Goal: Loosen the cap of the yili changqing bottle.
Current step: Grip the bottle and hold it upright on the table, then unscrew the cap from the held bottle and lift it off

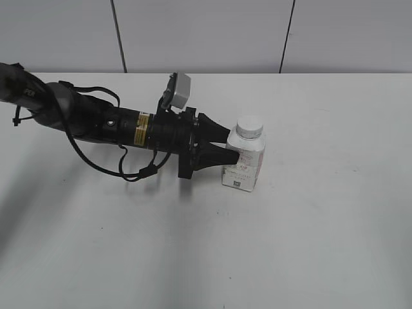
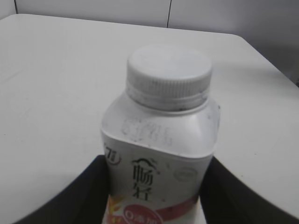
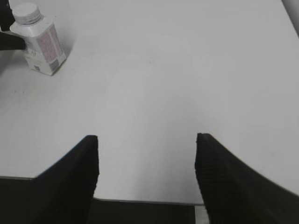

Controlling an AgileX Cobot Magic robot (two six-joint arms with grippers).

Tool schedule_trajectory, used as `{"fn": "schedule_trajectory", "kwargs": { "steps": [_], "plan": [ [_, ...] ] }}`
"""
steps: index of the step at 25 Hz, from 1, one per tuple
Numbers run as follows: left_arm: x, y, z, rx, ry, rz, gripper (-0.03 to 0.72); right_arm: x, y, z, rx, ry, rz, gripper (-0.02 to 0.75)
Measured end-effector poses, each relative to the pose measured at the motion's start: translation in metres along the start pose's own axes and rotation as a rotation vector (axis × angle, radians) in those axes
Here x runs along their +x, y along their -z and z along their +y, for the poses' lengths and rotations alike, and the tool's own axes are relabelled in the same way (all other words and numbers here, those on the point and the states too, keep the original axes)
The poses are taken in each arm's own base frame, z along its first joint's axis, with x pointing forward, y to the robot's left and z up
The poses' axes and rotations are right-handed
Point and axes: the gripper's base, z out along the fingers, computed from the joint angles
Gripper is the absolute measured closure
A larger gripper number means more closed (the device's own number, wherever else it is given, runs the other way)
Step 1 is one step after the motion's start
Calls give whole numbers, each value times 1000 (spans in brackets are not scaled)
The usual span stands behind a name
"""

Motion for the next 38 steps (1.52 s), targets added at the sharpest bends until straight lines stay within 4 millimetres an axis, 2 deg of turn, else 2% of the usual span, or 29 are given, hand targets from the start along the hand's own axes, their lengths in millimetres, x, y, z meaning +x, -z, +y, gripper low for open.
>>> {"fn": "schedule_trajectory", "kwargs": {
  "steps": [5,12,17,22,28,33,38],
  "plan": [
    [0,0,0,3,-22,0,315,-32,-25,-3,-39,-60,186,222],
    [0,0,-1,13,-145,1,322,-75,-77,-12,-53,-123,437,222],
    [-2,0,2,-26,-155,-18,322,-103,-118,-18,-90,-73,623,222],
    [-2,0,3,-30,-155,-19,322,-128,-152,-25,-96,-47,700,223],
    [-2,0,3,-32,-155,-19,322,-150,-192,-29,-121,-8,745,223],
    [-2,0,3,-32,-155,-19,322,-169,-219,-10,-175,71,746,223],
    [-2,0,3,-32,-157,-19,322,-182,-251,28,-230,122,764,223]
  ]
}}
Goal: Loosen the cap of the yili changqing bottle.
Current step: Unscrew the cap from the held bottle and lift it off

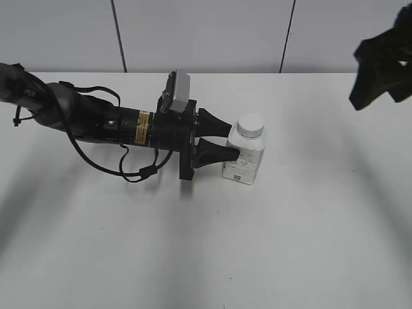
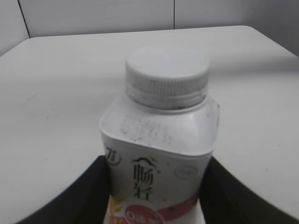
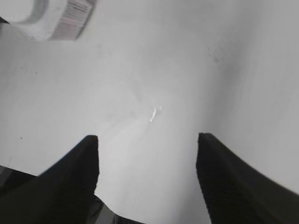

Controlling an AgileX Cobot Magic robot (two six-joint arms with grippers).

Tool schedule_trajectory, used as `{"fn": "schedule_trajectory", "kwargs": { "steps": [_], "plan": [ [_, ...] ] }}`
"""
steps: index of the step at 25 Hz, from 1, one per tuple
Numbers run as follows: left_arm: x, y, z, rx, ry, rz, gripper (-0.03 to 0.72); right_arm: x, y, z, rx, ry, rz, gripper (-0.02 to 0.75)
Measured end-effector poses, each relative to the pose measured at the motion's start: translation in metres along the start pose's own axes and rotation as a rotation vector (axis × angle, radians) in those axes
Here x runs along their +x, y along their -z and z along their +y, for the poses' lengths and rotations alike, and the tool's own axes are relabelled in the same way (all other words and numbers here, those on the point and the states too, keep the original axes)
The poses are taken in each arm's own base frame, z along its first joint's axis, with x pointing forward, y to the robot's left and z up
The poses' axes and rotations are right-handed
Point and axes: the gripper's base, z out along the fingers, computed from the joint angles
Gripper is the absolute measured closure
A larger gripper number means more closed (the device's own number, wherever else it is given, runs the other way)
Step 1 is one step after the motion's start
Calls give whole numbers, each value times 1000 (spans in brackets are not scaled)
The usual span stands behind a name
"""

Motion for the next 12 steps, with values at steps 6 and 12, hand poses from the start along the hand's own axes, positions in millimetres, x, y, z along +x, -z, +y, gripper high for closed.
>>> {"fn": "schedule_trajectory", "kwargs": {
  "steps": [6,12],
  "plan": [
    [0,0,0,0,0,0,322,-44,-21,34,-28,45,-3,232],
    [0,0,0,0,0,0,322,-76,-45,66,-51,21,-3,237]
  ]
}}
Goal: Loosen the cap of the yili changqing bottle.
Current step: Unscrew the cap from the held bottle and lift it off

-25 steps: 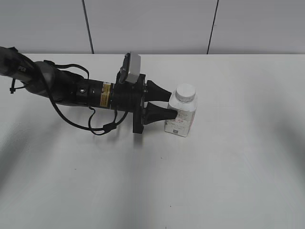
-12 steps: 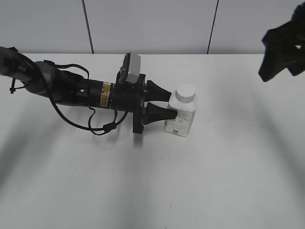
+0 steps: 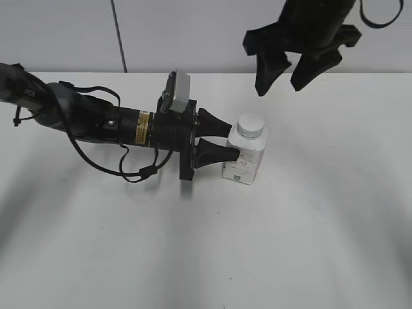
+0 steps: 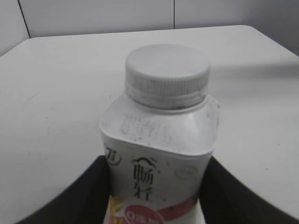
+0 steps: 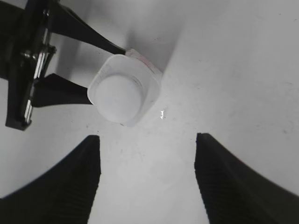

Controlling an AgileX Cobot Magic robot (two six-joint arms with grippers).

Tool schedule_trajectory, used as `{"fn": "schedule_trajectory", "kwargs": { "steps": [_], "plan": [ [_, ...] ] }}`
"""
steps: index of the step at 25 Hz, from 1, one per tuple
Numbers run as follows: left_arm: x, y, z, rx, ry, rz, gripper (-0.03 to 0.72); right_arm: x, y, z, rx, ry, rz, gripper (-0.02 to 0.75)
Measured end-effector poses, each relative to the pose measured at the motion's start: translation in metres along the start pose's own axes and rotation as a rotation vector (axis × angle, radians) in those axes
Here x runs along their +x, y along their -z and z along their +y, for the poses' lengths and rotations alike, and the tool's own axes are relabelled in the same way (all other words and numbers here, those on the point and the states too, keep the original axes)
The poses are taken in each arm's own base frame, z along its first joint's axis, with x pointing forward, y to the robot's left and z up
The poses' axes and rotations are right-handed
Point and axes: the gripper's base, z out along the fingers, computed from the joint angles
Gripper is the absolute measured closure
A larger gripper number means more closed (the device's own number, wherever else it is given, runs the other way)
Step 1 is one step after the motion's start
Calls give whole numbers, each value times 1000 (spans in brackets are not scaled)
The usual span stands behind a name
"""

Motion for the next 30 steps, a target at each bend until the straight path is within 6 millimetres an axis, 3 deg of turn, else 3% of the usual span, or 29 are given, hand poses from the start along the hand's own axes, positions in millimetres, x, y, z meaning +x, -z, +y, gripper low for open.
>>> {"fn": "schedule_trajectory", "kwargs": {
  "steps": [7,13,30],
  "plan": [
    [0,0,0,1,0,1,322,-9,-43,8,-43,-232,90,237],
    [0,0,0,1,-1,1,322,-10,-69,8,-67,-276,154,239],
    [1,0,-1,10,85,9,322,-12,-75,6,-39,-258,158,238]
  ]
}}
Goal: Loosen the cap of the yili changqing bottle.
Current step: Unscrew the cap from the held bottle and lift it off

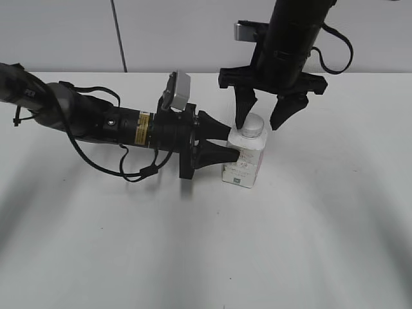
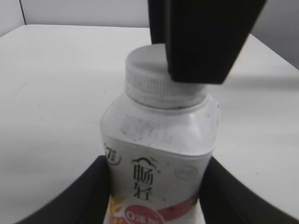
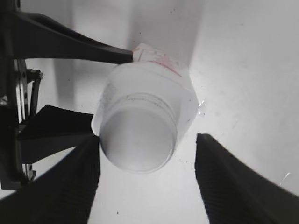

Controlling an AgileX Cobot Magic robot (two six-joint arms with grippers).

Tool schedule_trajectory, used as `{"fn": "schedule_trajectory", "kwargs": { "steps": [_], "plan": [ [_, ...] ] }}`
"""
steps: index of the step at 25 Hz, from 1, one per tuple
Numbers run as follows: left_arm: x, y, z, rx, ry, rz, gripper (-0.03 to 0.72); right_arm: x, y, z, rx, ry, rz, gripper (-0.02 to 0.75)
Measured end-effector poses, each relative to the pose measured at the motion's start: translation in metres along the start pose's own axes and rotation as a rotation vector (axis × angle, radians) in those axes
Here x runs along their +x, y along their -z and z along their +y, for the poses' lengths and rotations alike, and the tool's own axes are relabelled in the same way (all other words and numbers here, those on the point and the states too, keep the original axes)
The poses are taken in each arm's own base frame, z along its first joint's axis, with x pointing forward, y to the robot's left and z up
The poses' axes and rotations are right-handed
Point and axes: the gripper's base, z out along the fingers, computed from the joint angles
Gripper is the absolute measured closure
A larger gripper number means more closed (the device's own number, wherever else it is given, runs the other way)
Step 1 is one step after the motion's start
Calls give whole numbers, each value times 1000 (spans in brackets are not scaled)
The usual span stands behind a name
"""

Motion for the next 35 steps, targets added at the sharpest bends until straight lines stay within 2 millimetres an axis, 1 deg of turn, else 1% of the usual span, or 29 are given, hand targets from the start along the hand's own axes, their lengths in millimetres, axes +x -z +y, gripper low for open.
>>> {"fn": "schedule_trajectory", "kwargs": {
  "steps": [7,14,21,23,25,30,33,35],
  "plan": [
    [0,0,0,0,2,0,323,-3,5,3,-15,35,-18,238],
    [0,0,0,0,3,0,323,-4,-3,2,-11,41,-2,243],
    [0,0,0,1,3,1,323,-4,-3,2,-14,77,-2,344],
    [0,0,0,1,3,1,323,-4,-3,2,-16,118,-2,354],
    [0,0,0,1,2,2,327,-4,-3,2,-14,201,-3,354],
    [1,0,0,3,-2,7,330,-4,-3,2,-13,597,-6,356],
    [1,0,0,4,-5,8,330,-4,-2,2,-12,738,-7,356],
    [1,0,0,5,-5,9,331,-4,-2,2,-11,869,-8,358]
  ]
}}
